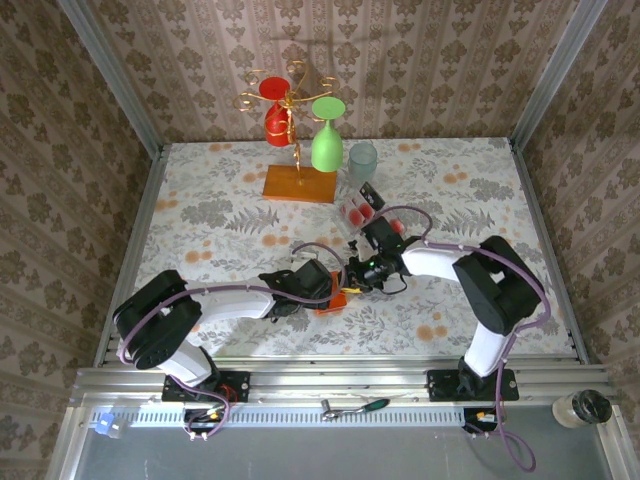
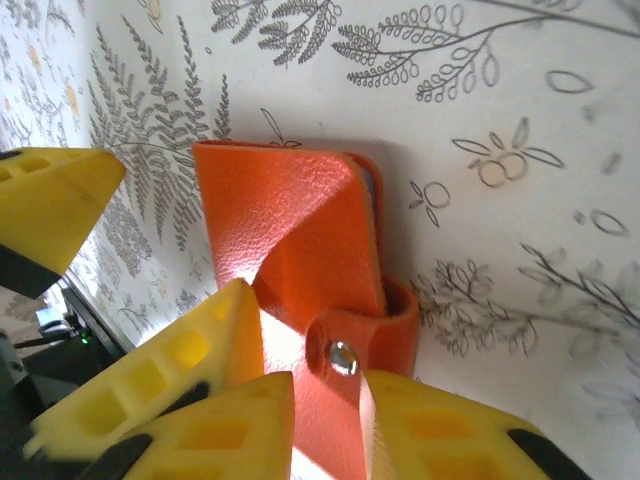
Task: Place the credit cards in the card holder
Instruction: Close the button on the card holder.
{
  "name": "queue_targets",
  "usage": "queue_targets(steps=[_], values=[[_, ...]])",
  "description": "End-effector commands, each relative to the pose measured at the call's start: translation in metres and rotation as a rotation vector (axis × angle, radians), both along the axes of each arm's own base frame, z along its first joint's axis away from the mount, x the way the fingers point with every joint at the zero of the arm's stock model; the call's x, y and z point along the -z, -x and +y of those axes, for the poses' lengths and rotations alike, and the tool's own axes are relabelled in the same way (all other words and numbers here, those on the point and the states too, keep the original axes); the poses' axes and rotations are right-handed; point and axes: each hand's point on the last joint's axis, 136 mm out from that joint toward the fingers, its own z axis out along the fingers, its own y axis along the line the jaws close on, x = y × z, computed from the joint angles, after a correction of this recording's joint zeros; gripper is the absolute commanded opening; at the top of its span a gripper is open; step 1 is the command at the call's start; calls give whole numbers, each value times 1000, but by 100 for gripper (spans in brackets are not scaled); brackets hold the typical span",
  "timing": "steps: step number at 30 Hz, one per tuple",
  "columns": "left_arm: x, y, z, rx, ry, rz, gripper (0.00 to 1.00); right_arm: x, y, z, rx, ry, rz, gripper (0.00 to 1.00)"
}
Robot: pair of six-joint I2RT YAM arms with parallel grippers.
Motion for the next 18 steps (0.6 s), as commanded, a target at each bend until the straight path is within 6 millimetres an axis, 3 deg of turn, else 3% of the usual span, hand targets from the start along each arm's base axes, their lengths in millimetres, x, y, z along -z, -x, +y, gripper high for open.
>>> queue_targets(steps=[1,10,18], values=[[6,6,3,29,-45,26,100,-19,0,-13,46,32,-34,32],[-18,-8,2,43,-13,-29,100,-24,12,-50,141,71,-82,40],[-67,-29,-3,57,118,-138,100,-57,12,-100,274,151,-267,57]])
